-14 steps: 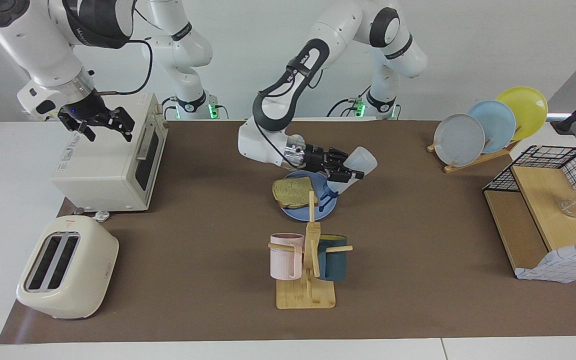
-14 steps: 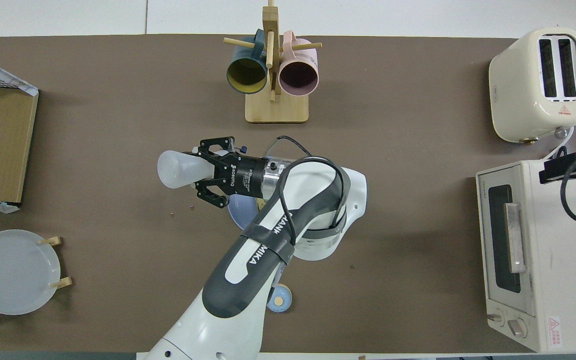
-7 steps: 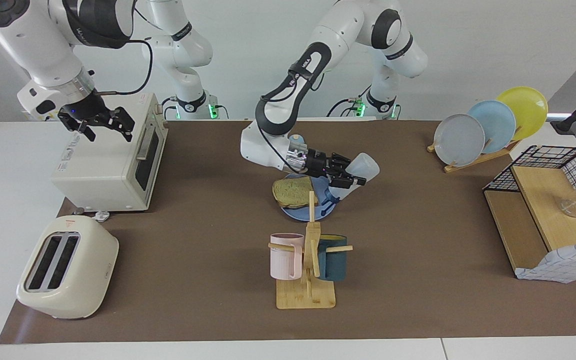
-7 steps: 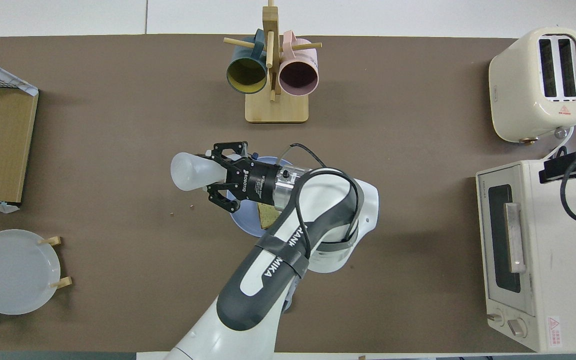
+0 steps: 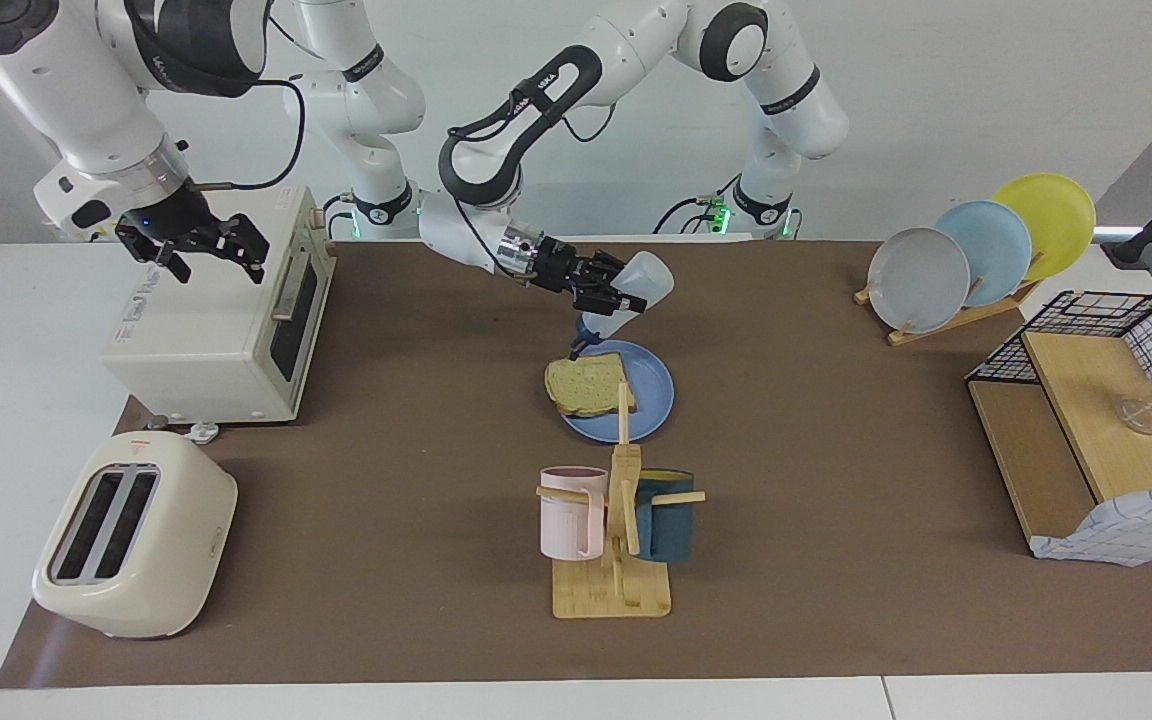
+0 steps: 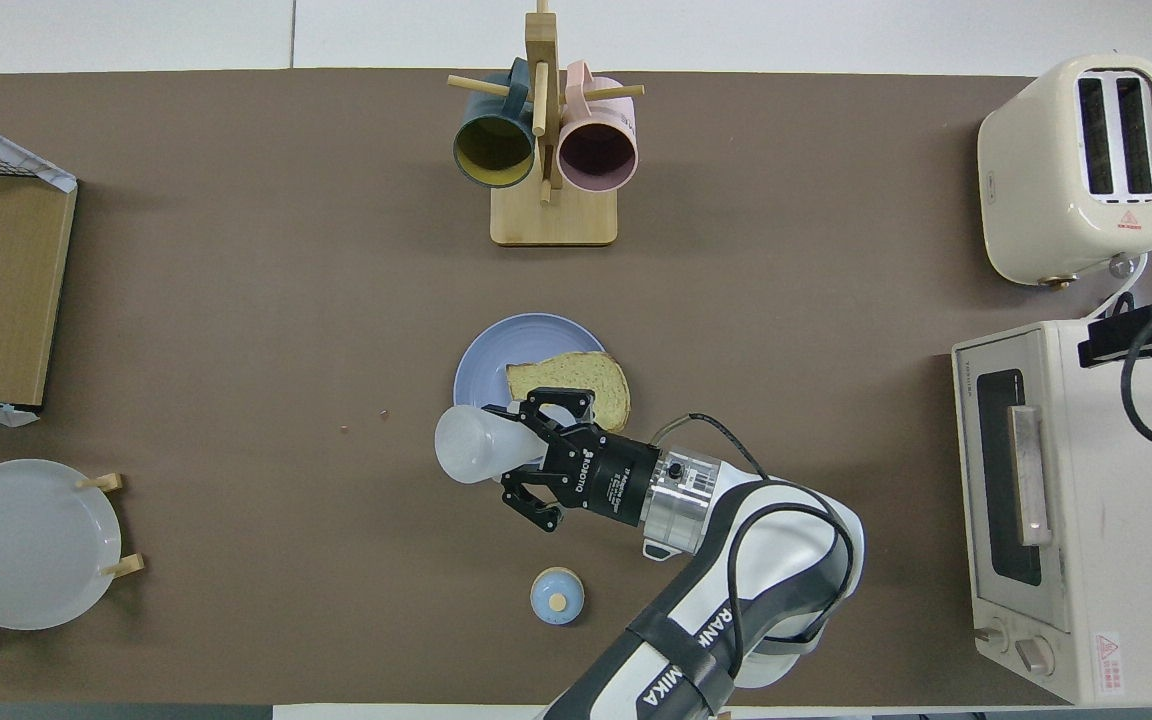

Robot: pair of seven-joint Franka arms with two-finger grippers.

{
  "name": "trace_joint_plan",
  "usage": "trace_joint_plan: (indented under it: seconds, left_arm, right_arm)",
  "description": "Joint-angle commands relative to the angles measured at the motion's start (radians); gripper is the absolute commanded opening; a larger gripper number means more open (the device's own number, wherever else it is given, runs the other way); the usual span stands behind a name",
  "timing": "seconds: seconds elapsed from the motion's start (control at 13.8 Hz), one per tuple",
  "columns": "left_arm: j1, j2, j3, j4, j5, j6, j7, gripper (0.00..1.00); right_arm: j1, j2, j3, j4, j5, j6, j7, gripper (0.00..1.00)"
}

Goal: Put bread on plate and add seasoning

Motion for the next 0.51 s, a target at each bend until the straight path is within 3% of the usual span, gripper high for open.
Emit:
trace_joint_plan:
  seconds: [0.0,0.43]
  left_arm:
    - [0.072,-0.016,0.010,-0.015,0.016,0.018,0.004,0.00]
    - [0.268,-0.013,0.010,-0.066,0.183,0.159,0.004,0.00]
  right_arm:
    - [-0.002,-0.015,0.003,-0.021,0.005,0.015,0.018,1.00]
    - [-0.002,-0.013,0.003,-0.021,0.005,0.015,0.018,1.00]
